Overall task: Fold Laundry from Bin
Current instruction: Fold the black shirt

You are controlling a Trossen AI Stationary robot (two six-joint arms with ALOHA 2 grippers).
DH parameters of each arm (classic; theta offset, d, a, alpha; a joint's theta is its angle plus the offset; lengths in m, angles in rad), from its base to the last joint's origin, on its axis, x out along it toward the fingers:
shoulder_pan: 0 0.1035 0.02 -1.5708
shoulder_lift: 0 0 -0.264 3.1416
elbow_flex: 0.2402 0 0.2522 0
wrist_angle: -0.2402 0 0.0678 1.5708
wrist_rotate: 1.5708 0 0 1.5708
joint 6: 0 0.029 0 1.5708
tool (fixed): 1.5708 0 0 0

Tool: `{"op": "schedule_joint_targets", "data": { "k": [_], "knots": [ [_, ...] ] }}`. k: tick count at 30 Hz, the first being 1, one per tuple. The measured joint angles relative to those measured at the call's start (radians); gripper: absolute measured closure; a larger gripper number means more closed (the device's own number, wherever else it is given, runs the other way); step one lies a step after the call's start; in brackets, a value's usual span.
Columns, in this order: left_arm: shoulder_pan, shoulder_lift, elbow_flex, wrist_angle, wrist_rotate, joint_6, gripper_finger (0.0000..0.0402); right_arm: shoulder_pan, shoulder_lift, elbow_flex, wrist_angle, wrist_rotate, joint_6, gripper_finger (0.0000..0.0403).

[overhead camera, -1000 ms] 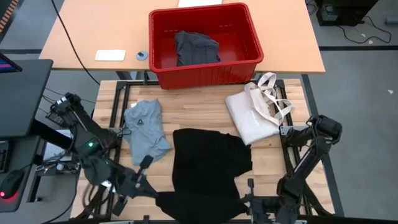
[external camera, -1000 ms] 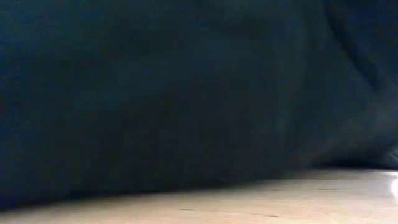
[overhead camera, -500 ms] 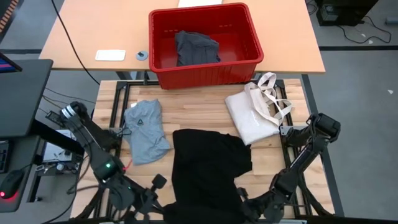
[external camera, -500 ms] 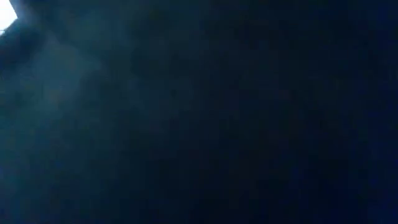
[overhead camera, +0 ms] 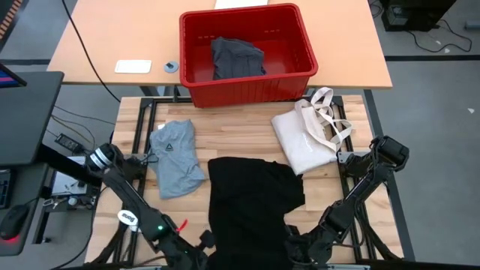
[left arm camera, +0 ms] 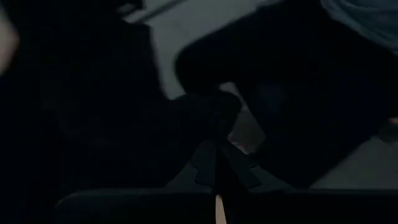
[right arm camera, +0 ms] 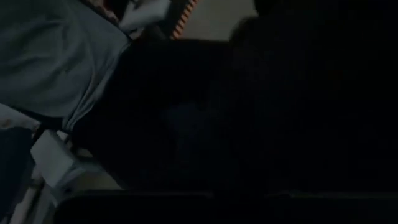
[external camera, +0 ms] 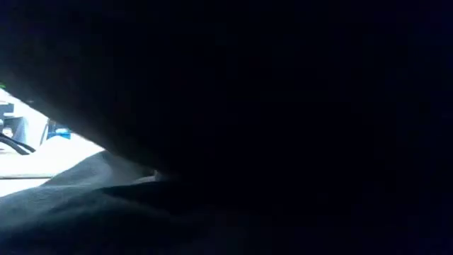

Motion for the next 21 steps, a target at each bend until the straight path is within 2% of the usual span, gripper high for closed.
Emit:
{"op": "schedule_joint_targets", "data": {
  "k": [4,8,10,16,18,21],
  "knots": [
    [0.0,0.03,-0.001,0.054,0.122,0.006,0.0395,0.0,0.0,0.0,-0.012,-0.023,0.031,0.0389],
    [0.002,-0.023,0.001,0.044,0.133,0.007,0.0395,-0.02,0.0,0.011,-0.004,-0.021,0.029,0.0389],
    [0.013,-0.073,0.002,0.05,0.1,0.006,0.0395,-0.037,-0.002,0.024,0.001,-0.001,0.023,0.0389],
    [0.044,-0.241,0.003,-0.015,-0.12,0.001,0.0395,-0.105,-0.029,0.035,-0.009,0.027,0.034,0.0385],
    [0.048,-0.297,0.003,-0.013,-0.153,0.001,0.0395,-0.123,-0.065,0.035,0.006,0.033,0.016,0.0384],
    [0.053,-0.365,0.003,0.023,-0.152,0.013,0.0395,-0.145,-0.132,0.035,0.057,0.012,-0.028,0.0384]
  ]
}}
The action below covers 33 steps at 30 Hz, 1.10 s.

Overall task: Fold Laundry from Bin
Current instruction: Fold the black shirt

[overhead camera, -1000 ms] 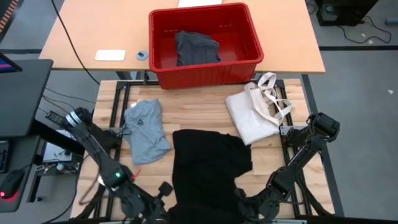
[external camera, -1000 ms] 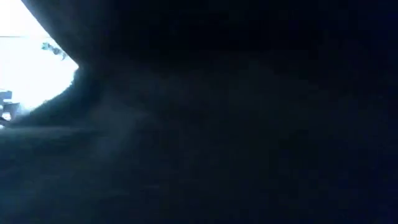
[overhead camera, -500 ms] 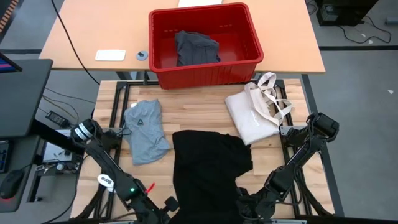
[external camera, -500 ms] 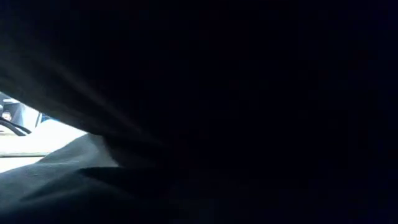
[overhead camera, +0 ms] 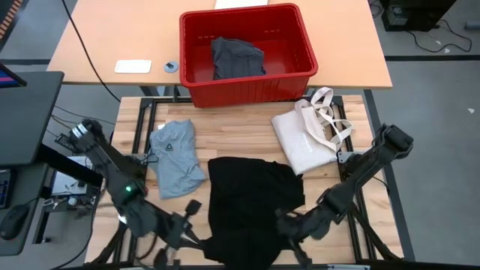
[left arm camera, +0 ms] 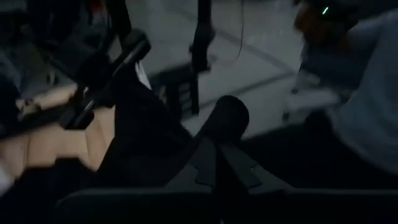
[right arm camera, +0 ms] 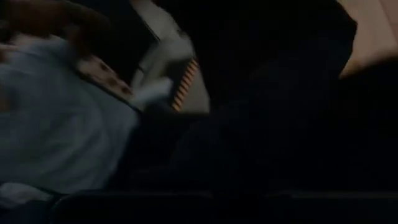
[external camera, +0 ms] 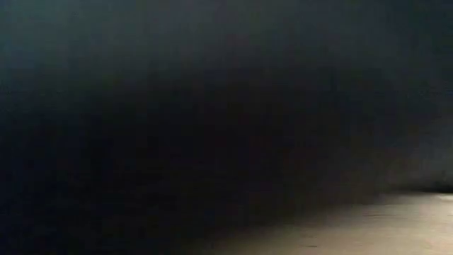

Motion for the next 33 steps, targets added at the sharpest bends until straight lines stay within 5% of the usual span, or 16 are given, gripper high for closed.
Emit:
{"op": "schedule_joint_targets", "data": {
  "k": [10,17,21,26,33],
  "knots": [
    [-0.01,-0.16,0.0,0.257,0.054,0.298,0.0395,-0.012,-0.292,0.0,0.128,-0.055,-0.41,0.0383],
    [-0.009,-0.249,0.0,0.334,0.049,0.396,0.0395,-0.018,-0.358,0.001,0.059,-0.054,-0.408,0.0382],
    [-0.009,-0.294,-0.001,0.401,-0.046,0.544,0.0395,-0.045,-0.377,0.001,0.073,-0.023,-0.5,0.0383],
    [0.04,-0.34,-0.001,0.534,-0.163,0.745,0.0395,-0.11,-0.408,0.001,0.064,0.15,-0.66,0.0382],
    [0.203,-0.403,-0.001,0.648,-0.168,0.89,0.0395,-0.178,-0.471,0.001,0.168,0.512,-1.185,0.0384]
  ]
}}
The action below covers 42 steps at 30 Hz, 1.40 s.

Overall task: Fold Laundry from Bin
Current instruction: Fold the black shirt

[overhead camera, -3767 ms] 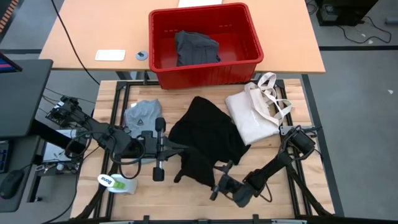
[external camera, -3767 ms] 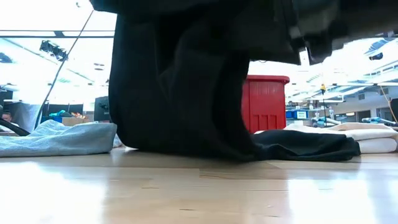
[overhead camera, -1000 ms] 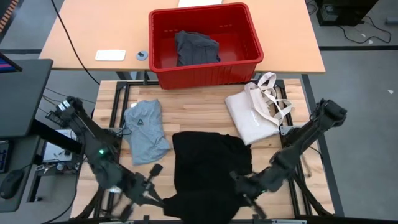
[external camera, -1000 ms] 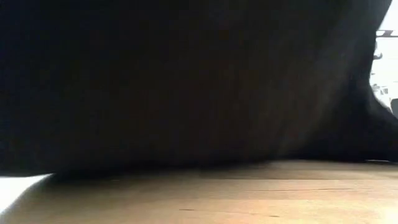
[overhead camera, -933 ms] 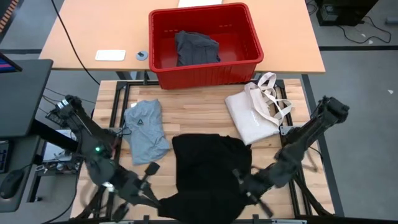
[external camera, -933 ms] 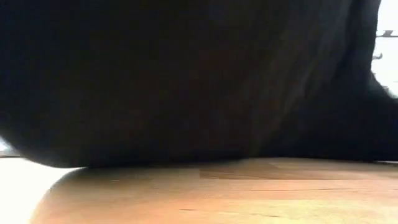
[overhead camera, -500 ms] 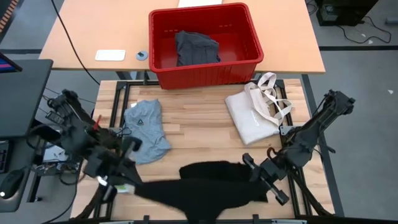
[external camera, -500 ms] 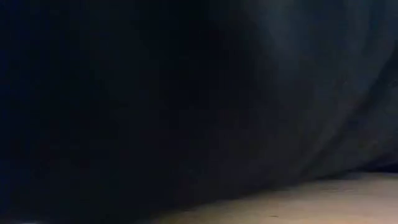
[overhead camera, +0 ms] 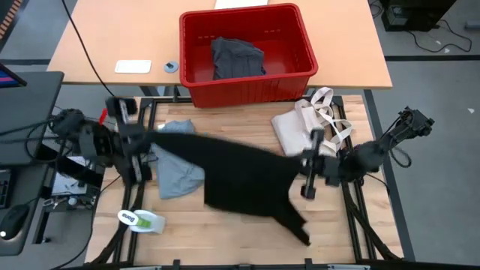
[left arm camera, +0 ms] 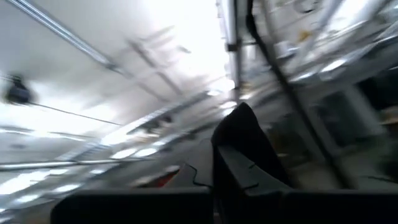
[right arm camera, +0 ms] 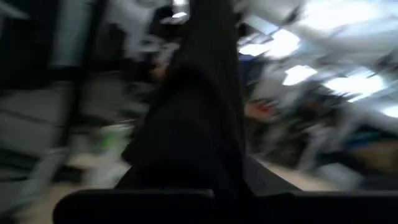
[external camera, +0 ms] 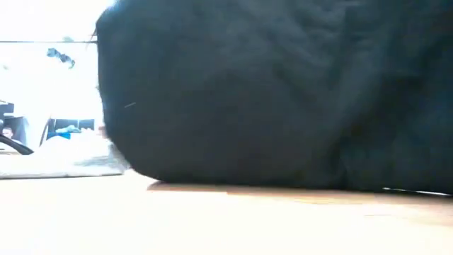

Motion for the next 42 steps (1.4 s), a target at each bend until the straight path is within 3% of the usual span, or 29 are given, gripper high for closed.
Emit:
{"op": "schedule_joint_targets", "data": {
  "k": [5,8,18,23,26,34,38,42],
  "knots": [
    [0.145,-0.024,0.0,0.119,0.005,0.164,0.0395,-0.074,-0.064,0.0,0.13,-0.05,-0.222,0.0384],
    [0.249,-0.023,-0.001,0.148,0.062,0.207,0.0395,-0.124,-0.085,0.0,0.153,-0.068,-0.323,0.0384],
    [0.653,0.028,0.034,0.146,0.303,0.054,0.0398,-0.274,-0.106,0.0,0.24,-0.051,-0.616,0.0385],
    [0.82,0.12,0.206,0.05,0.439,-0.088,0.04,-0.348,-0.106,0.0,0.37,-0.058,-0.753,0.0385],
    [0.884,0.187,0.363,-0.09,0.483,-0.144,0.04,-0.391,-0.115,0.005,0.38,-0.07,-0.766,0.0385],
    [0.954,0.365,0.75,-0.433,0.49,-0.156,0.0401,-0.437,-0.117,0.088,0.304,-0.066,-0.723,0.0385],
    [0.975,0.42,0.841,-0.517,0.49,-0.178,0.0401,-0.463,-0.117,0.097,0.292,-0.019,-0.715,0.0385],
    [0.974,0.43,0.85,-0.564,0.53,-0.25,0.0401,-0.475,-0.117,0.095,0.244,0.001,-0.671,0.0385]
  ]
}}
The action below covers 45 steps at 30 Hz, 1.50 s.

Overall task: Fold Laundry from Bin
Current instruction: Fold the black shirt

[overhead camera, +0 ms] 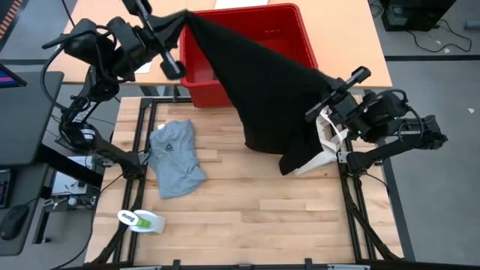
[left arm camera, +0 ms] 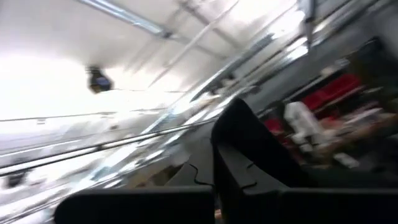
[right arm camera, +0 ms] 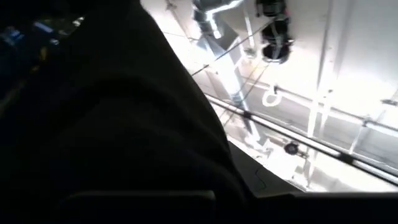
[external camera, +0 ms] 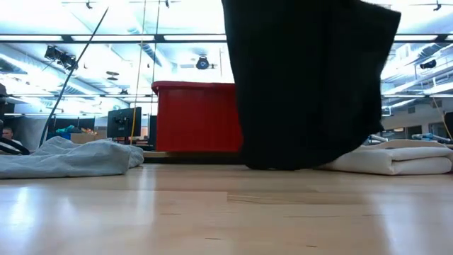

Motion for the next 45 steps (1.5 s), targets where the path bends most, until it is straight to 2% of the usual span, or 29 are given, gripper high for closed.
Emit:
{"op": "schedule_joint_targets", "data": {
  "k": [3,5,10,13,16,20,21,23,26,33,38,40,42,45],
  "knots": [
    [-0.022,-0.005,0.001,-0.047,0.079,-0.026,0.04,0.027,0.001,0.001,-0.048,-0.01,0.091,0.0385],
    [-0.036,-0.013,0.005,-0.105,0.095,-0.064,0.04,0.054,0.0,0.022,-0.13,0.01,0.209,0.0386],
    [-0.069,-0.013,0.058,-0.349,0.221,-0.237,0.04,0.087,0.01,0.093,-0.554,-0.063,0.569,0.0392],
    [-0.11,-0.014,0.064,-0.497,0.302,-0.297,0.0399,0.11,0.034,0.13,-0.786,-0.168,0.776,0.0392],
    [-0.162,-0.012,0.063,-0.649,0.314,-0.305,0.0398,0.141,0.054,0.162,-0.916,-0.321,0.924,0.0392],
    [-0.248,-0.008,0.062,-0.811,0.368,-0.259,0.0398,0.18,0.084,0.174,-0.942,-0.67,1.029,0.0392],
    [-0.274,-0.005,0.061,-0.841,0.393,-0.258,0.0398,0.193,0.09,0.174,-0.944,-0.731,1.053,0.0392],
    [-0.334,-0.003,0.045,-0.909,0.425,-0.269,0.0398,0.228,0.107,0.177,-0.963,-0.783,1.103,0.0392],
    [-0.428,0.001,-0.012,-0.98,0.431,-0.273,0.0398,0.286,0.161,0.178,-0.999,-0.783,1.159,0.0392],
    [-0.659,0.004,-0.231,-0.949,0.415,-0.375,0.0397,0.436,0.352,0.177,-0.91,-0.837,1.376,0.0388],
    [-0.82,0.006,-0.441,-0.789,0.354,-0.395,0.0397,0.583,0.496,0.176,-0.843,-0.838,1.496,0.039],
    [-0.867,0.005,-0.527,-0.709,0.342,-0.402,0.0397,0.63,0.55,0.176,-0.833,-0.805,1.583,0.039],
    [-0.901,0.004,-0.626,-0.613,0.336,-0.416,0.0397,0.67,0.616,0.177,-0.832,-0.759,1.68,0.039],
    [-0.922,0.006,-0.765,-0.478,0.318,-0.44,0.0397,0.708,0.717,0.176,-0.83,-0.747,1.833,0.0387]
  ]
}}
